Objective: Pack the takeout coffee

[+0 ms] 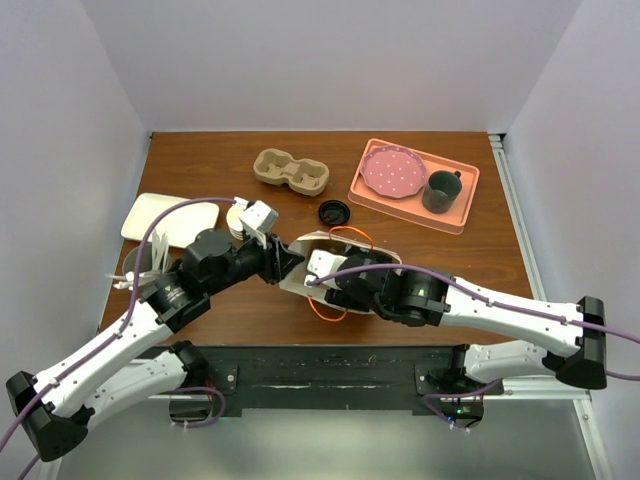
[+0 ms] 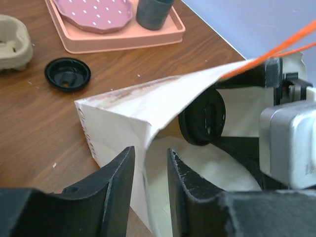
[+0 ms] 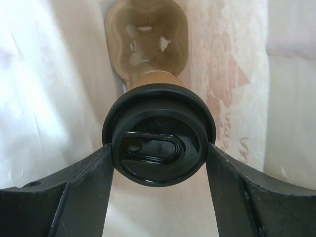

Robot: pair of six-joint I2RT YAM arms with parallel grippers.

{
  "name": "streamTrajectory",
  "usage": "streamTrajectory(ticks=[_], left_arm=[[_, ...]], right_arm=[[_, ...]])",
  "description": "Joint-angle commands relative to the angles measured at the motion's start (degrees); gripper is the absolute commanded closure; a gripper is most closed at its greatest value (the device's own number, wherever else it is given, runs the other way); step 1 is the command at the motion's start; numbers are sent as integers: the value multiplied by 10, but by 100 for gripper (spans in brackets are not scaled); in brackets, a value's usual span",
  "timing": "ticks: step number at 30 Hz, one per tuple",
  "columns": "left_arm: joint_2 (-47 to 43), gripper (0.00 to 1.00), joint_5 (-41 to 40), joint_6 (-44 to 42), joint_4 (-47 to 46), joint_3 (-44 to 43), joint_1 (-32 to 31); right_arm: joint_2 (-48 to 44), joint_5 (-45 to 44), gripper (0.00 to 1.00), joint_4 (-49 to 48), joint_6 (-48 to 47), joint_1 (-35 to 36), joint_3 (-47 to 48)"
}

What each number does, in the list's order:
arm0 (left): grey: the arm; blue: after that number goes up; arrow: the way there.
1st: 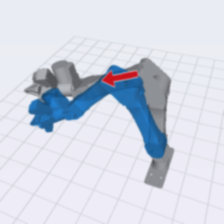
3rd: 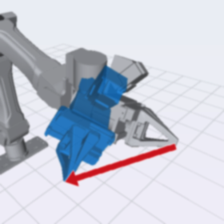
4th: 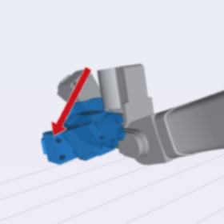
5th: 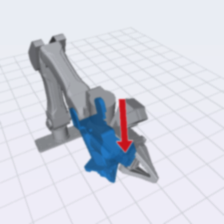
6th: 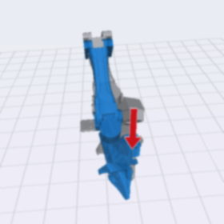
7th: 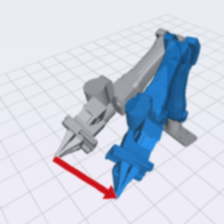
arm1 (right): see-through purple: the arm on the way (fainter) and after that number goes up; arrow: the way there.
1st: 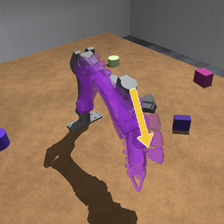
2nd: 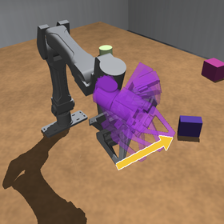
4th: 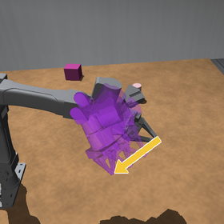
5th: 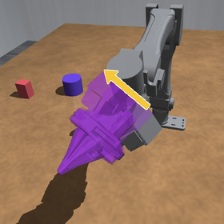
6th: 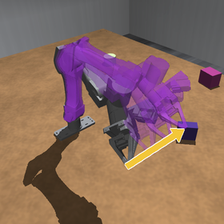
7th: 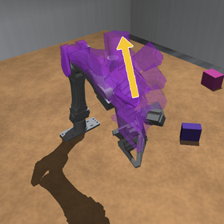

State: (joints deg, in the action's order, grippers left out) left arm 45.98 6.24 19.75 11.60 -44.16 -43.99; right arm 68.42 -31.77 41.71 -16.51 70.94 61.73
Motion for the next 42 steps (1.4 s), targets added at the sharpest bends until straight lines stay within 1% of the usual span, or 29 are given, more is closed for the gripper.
streamTrajectory(ticks=[1, 3, 6, 7, 9, 10, 13, 18, 20, 21, 22, 23, 24, 25, 26, 27, 28, 31, 33, 36, 37, 40, 42], left_arm=[[-4, 61, 40, 16, 39, -25, -4], [-4, 61, 41, 17, 49, -30, -4], [6, 67, 44, 20, 64, -48, -4], [10, 75, 50, 22, 66, -52, -4], [14, 82, 55, 28, 63, -58, -4], [14, 89, 61, 34, 57, -58, -4], [15, 100, 69, 42, 53, -58, -7], [4, 100, 72, 54, 52, -49, -15], [-7, 100, 51, 54, 51, -37, -23], [-11, 100, 32, 53, 54, -30, -27], [-18, 100, -15, 43, 45, -23, -29], [-24, 100, -39, 33, 38, -10, -29], [-24, 100, -60, 23, 37, -11, -29], [-22, 100, -122, 9, 38, -24, -29], [-14, 100, -143, 3, 34, -30, -29], [-11, 100, -157, -6, 29, -37, -29], [-5, 100, -184, -17, 21, -47, -30], [9, 100, -212, -40, 1, -52, -29], [11, 100, -212, -46, -8, -50, -29], [6, 100, -189, -32, -17, -32, -29], [3, 100, -165, -18, -22, -17, -29], [-9, 100, -135, 7, -14, 0, -29], [-19, 100, -130, 13, -10, 8, -29]], right_arm=[[-17, 2, 82, -16, 2, 3, -6], [-15, -1, 82, -23, 6, 2, -7], [-10, 3, 81, -34, 3, 3, -2], [-5, 3, 81, -33, -1, 3, 2], [2, -5, 80, -35, -4, 2, 7], [5, -13, 81, -34, -7, 1, 4], [-5, -29, 80, -27, -1, 0, -10], [-27, -37, 78, -9, 4, -2, -32], [-32, -33, 78, -10, -8, -2, -51], [-31, -34, 78, -13, -15, -3, -58], [-32, -42, 78, -38, -36, -3, -66], [-31, -50, 79, -58, -48, -6, -77], [-21, -52, 79, -80, -61, -25, -76], [-14, -48, 79, -110, -83, -39, -69], [0, -41, 80, -118, -90, -56, -45], [23, -29, 80, -126, -96, -94, -30], [35, -25, 80, -130, -112, -108, -17], [59, -14, 81, -174, -168, -135, 1], [78, -3, 81, -180, -176, -150, 23], [99, 16, 81, -187, -182, -151, 35], [100, 20, 81, -189, -179, -151, 34], [97, 28, 80, -188, -179, -152, 18], [85, 37, 80, -189, -182, -155, -4]])
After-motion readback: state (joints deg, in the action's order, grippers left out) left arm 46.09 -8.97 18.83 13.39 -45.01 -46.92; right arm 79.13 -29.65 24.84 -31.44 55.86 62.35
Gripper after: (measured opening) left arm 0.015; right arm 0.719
